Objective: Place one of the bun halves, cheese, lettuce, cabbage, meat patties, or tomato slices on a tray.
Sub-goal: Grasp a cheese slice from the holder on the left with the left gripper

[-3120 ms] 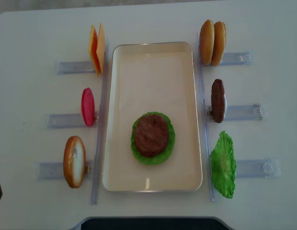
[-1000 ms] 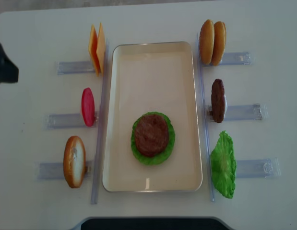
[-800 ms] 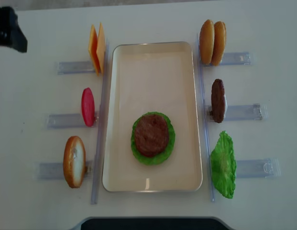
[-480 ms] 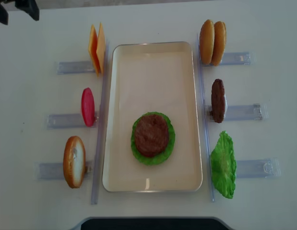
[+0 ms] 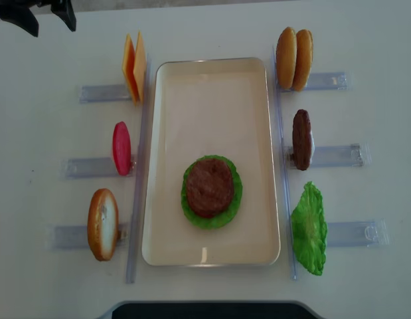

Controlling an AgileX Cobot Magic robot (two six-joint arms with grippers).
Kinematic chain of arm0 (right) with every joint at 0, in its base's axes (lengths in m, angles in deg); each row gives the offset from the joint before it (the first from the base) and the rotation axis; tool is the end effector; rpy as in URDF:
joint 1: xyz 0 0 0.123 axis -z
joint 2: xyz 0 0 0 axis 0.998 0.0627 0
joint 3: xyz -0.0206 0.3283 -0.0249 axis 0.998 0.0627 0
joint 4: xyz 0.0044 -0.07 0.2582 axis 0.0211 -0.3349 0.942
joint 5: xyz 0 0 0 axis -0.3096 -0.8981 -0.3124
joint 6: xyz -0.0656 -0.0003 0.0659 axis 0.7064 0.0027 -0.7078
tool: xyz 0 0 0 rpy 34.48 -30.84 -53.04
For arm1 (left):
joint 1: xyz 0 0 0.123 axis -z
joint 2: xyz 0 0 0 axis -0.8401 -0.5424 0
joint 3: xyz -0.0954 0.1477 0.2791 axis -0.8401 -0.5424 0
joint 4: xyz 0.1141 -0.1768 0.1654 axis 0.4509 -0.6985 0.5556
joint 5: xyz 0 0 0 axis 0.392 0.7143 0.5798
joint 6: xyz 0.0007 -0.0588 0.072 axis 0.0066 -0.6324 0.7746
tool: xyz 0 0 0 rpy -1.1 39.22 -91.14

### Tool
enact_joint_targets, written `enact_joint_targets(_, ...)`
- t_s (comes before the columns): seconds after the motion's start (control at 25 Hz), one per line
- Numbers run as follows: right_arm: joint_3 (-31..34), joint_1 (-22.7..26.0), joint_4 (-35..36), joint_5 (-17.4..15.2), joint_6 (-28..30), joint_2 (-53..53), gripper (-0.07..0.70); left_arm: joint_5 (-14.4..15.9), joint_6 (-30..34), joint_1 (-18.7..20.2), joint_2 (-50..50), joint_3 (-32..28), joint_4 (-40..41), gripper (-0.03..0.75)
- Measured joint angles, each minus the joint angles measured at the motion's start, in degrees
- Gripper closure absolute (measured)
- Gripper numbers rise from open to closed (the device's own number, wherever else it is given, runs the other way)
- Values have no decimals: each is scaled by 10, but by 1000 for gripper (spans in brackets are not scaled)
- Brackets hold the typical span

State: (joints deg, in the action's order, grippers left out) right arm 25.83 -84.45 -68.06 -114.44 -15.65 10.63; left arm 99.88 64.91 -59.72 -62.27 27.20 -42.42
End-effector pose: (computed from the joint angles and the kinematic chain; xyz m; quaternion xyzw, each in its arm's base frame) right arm -0.0386 0.0021 0.2768 0.0025 0.8714 -0.0107 0.4904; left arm 0.4602 0.0233 0.3345 -0.0443 0.9869 0.0150 0.1542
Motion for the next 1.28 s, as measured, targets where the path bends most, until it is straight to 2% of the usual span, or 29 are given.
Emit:
enact_joint_targets(0.28,0,0,0,0,0,0,100,0,-21,53,-11,20,17,99)
enact_joint_targets(0.76,0,0,-1,0,0,0,100,0,-121,153,-22,21,5,104)
enact_joint_targets(0.92,0,0,-1,0,0,0,100,0,-143,173,-26,21,-3,104)
enact_joint_targets(1.28,0,0,-1,0,0,0,100,0,-172,178,-51,21,-7,104)
